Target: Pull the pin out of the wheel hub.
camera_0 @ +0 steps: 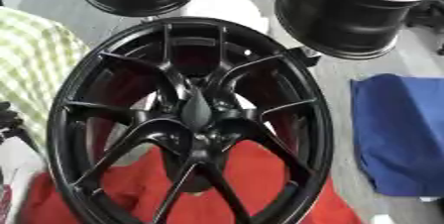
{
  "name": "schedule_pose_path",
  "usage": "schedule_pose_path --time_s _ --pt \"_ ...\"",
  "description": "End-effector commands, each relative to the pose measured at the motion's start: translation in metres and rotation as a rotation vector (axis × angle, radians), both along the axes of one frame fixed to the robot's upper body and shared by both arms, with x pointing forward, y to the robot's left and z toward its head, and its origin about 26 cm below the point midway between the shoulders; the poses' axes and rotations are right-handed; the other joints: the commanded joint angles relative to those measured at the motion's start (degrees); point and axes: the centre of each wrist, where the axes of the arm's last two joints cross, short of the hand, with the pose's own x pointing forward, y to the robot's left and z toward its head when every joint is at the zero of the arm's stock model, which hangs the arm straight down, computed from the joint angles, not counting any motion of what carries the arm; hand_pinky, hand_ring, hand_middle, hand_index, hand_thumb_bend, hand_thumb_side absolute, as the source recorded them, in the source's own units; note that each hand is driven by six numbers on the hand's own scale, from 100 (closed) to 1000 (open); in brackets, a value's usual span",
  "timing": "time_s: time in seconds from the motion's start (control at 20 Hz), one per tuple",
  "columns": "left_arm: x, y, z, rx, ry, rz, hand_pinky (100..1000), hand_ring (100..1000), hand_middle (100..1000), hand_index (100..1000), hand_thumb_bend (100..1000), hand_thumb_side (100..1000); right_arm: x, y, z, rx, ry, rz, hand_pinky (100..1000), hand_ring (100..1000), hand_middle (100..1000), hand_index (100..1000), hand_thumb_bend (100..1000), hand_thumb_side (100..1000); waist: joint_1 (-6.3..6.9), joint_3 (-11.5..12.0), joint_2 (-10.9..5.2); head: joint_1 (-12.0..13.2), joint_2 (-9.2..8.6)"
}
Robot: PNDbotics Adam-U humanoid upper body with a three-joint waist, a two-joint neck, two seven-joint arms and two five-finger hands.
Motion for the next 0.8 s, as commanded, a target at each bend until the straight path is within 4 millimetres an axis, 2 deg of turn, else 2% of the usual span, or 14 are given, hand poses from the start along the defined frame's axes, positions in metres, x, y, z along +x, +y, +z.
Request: schedule_pose_path --time_s 0.05,0.1,0.15,0.25,0.3,0.35,0.4,0.45,0.8 --pt "0.002 0.001 0.011 0.005 -0.033 0.0 574 585 533 675 100 897 0.015 0.018 0.006 0.099 -0.178 -0.036 648 746 666 743 489 317 0.42 0.3 -0.74 -0.3 -0.11" --pt "0.002 0.0 0.011 0.002 -0.034 -0.002 574 585 533 675 100 897 0.023 0.027 0.006 0.141 -0.227 -0.029 644 737 648 731 594 210 0.53 0.4 -0.71 -0.3 -0.14" --pt "0.002 -0.001 0.011 0.0 -0.034 -0.004 574 584 533 675 100 897 0.03 0.036 0.005 0.177 -0.266 -0.02 640 727 632 722 534 234 0.62 0.5 -0.68 -0.4 -0.2" --pt "0.003 -0.003 0.011 -0.004 -0.036 -0.008 574 584 532 675 100 897 0.043 0.049 0.0 0.236 -0.312 0.008 635 716 618 711 566 190 0.74 0.8 -0.61 -0.6 -0.38" --pt "0.003 -0.004 0.011 -0.006 -0.037 -0.01 574 584 532 675 100 897 0.049 0.055 -0.003 0.257 -0.325 0.027 634 710 610 708 637 124 0.78 0.9 -0.59 -0.6 -0.5" --pt "0.003 -0.004 0.011 -0.007 -0.038 -0.011 573 584 532 675 100 896 0.054 0.06 -0.006 0.276 -0.334 0.045 632 704 606 704 581 166 0.81 1.0 -0.56 -0.6 -0.61" --pt "0.004 -0.005 0.011 -0.007 -0.039 -0.012 573 583 532 675 100 895 0.058 0.063 -0.01 0.294 -0.339 0.062 631 699 602 701 682 100 0.84 1.1 -0.53 -0.6 -0.69" --pt "0.004 -0.005 0.011 -0.009 -0.04 -0.014 573 583 532 675 100 895 0.062 0.066 -0.013 0.313 -0.344 0.077 631 698 601 700 584 164 0.9 1.1 -0.49 -0.7 -0.76" --pt "0.006 -0.012 0.014 -0.02 -0.051 -0.026 572 582 531 674 100 894 0.075 0.075 -0.039 0.412 -0.39 0.186 624 692 596 699 565 181 1.57 1.9 0.11 -1.6 -1.65"
